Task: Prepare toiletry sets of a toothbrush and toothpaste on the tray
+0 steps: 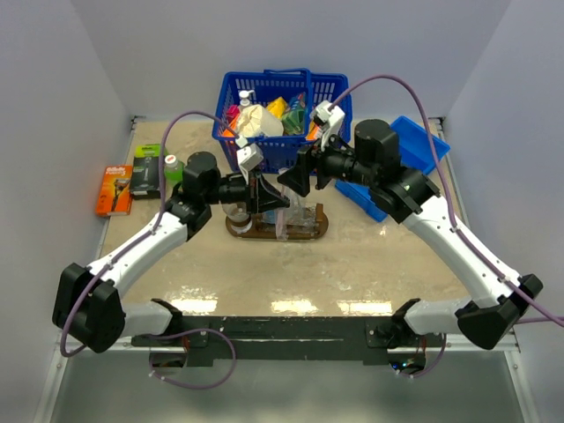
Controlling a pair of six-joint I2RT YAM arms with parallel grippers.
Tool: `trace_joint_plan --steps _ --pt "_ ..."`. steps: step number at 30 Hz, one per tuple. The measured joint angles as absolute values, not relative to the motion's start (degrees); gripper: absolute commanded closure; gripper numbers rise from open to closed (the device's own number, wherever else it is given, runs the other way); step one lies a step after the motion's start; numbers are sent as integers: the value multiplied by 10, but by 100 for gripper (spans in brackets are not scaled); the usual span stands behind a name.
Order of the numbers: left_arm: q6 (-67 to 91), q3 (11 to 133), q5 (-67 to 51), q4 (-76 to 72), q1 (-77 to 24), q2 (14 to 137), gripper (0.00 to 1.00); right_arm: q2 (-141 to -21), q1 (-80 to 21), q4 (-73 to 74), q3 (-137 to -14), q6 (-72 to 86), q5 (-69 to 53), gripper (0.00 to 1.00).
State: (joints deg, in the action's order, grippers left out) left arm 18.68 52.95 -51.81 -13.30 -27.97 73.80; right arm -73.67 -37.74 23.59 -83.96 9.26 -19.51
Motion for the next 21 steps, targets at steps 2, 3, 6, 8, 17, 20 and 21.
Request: trace_joint_plan --steps 2,3,6,8,17,20,21 --pt "174 527 -540 -132 -283 727 100 -749 -378 238 -842 93 -221 26" --pt "169 527 -550 -132 -284 723 100 -755 -378 240 -843 93 -232 27" --pt "163 527 -571 -132 -287 717 100 -771 -378 245 -845 92 -262 31" --pt "156 526 -574 -131 -289 714 100 -781 -378 247 -846 92 -281 32" --pt "141 526 -571 -124 -289 707 100 -779 -378 249 -846 92 -311 43" --pt "139 526 -568 -123 -289 707 100 -776 -378 249 -846 92 -311 49" --pt "139 526 -566 -123 -289 706 100 -775 -378 248 -846 92 -312 50"
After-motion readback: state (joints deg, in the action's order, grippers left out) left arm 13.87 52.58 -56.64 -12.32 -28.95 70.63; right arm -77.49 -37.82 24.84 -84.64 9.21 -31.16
